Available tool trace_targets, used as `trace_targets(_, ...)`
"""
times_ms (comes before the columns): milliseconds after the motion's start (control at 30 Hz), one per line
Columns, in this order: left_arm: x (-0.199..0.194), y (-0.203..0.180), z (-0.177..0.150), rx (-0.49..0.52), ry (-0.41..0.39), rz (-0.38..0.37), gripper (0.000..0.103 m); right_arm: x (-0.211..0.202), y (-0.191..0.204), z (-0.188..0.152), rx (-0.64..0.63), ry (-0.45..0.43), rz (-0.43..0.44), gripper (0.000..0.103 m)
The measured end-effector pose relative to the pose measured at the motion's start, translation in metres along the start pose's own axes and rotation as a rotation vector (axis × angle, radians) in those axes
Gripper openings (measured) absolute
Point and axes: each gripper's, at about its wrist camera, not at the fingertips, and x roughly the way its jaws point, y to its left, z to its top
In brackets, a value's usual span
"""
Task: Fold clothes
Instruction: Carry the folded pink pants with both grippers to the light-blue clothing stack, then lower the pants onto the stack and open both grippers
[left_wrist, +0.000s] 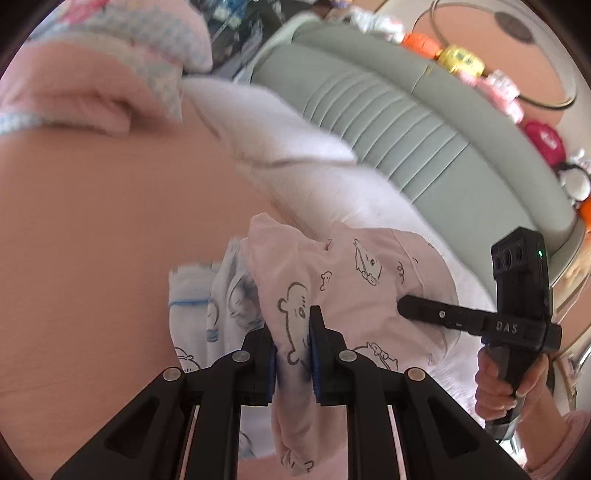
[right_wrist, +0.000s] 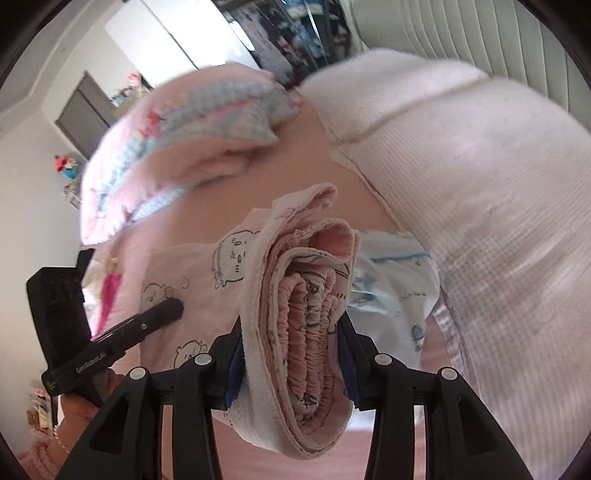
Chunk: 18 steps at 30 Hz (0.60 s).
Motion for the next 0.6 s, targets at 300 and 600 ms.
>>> trace_targets(300,-0.068,-0.012,0.010,0.085,-0.172,0.006,0.015,-0.039,-0.030,-0.017,0.049,-0.130,0.002,0.051)
trace_targets(600,0.001,-0.039,-0.002,0.234,0.080,0.062,0.015,-0.014,0.046,-0.014,-0.320,-0.122,-0.238,0.052)
